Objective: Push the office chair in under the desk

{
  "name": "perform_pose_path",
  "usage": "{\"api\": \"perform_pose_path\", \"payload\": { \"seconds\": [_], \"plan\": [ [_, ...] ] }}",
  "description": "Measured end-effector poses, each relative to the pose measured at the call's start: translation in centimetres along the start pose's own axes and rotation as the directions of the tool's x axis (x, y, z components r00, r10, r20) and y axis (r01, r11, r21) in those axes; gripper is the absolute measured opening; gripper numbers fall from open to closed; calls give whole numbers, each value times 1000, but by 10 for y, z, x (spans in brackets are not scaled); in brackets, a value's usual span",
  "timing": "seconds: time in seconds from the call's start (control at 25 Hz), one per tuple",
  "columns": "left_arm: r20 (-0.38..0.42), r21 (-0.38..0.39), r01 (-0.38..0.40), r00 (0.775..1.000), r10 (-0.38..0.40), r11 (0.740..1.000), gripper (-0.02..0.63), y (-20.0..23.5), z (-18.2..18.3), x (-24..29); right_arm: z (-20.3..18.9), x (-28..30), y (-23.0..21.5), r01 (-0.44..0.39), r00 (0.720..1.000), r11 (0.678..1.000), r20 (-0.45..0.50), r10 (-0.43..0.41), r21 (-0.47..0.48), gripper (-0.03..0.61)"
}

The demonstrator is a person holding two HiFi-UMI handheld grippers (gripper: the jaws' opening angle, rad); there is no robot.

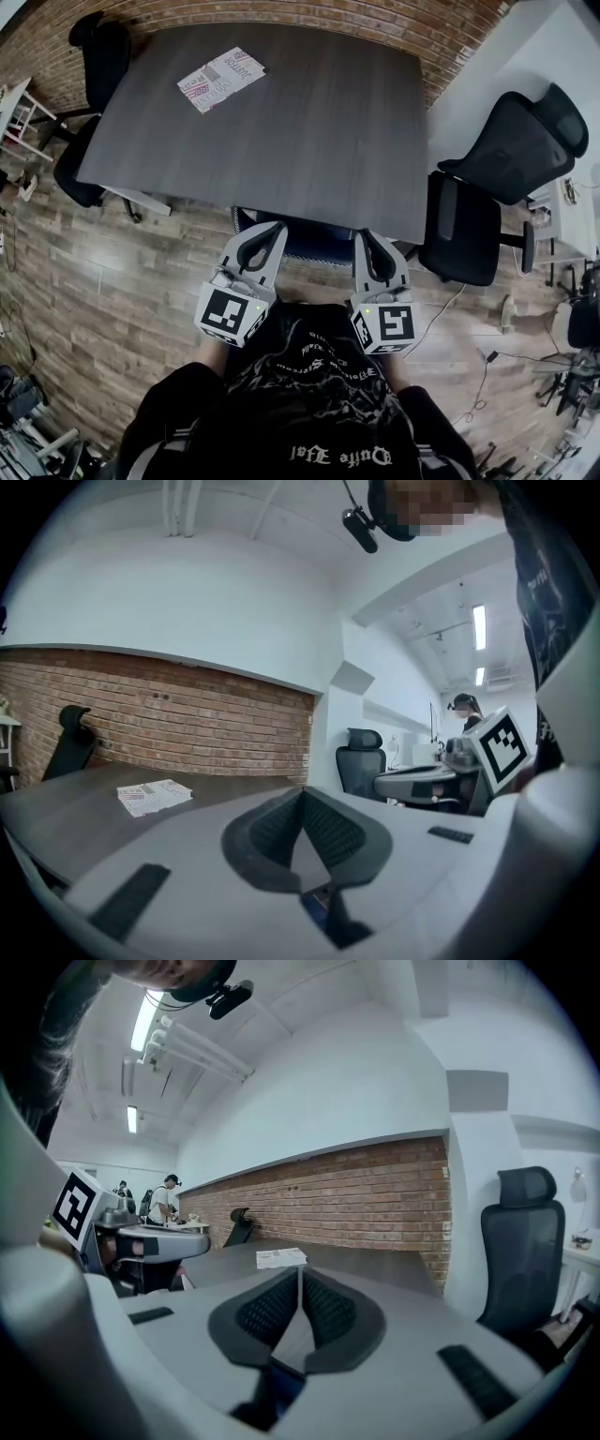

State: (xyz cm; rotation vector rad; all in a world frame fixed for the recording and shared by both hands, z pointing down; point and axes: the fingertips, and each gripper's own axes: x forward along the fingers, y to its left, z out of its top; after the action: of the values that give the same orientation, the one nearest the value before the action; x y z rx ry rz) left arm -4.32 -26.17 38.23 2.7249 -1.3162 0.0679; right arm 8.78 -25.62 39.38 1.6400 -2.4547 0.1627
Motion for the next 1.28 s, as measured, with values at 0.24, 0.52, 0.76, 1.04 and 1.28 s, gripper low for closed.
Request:
{"api": "perform_pose_path", "payload": {
  "seconds": [0.24, 0.52, 0.76, 1.04, 1.28],
  "plan": [
    [1, 35, 15, 1000, -15, 999, 6, -8, 1, 3, 0, 0, 0, -4, 1000, 1000, 2, 4, -11, 5],
    [-9, -17, 4, 1000, -4, 1000, 6, -5, -4, 3, -1, 1, 0, -4, 1000, 1000, -2, 4, -24, 3],
    [-14, -2, -11, 1000, 11, 1000, 6, -2, -3, 4, -1, 4, 1, -11, 1000, 999, 0, 11, -38, 3],
    [-15, -2, -4, 1000, 4, 1000, 6, -2, -5, 4, -2, 6, 8, -25, 1000, 998, -5, 25, -65, 2],
    [-26, 1, 11, 1000, -11, 1000, 6, -1, -7, 3, -1, 7, 12, -26, 1000, 997, -6, 26, -70, 2]
  ]
}}
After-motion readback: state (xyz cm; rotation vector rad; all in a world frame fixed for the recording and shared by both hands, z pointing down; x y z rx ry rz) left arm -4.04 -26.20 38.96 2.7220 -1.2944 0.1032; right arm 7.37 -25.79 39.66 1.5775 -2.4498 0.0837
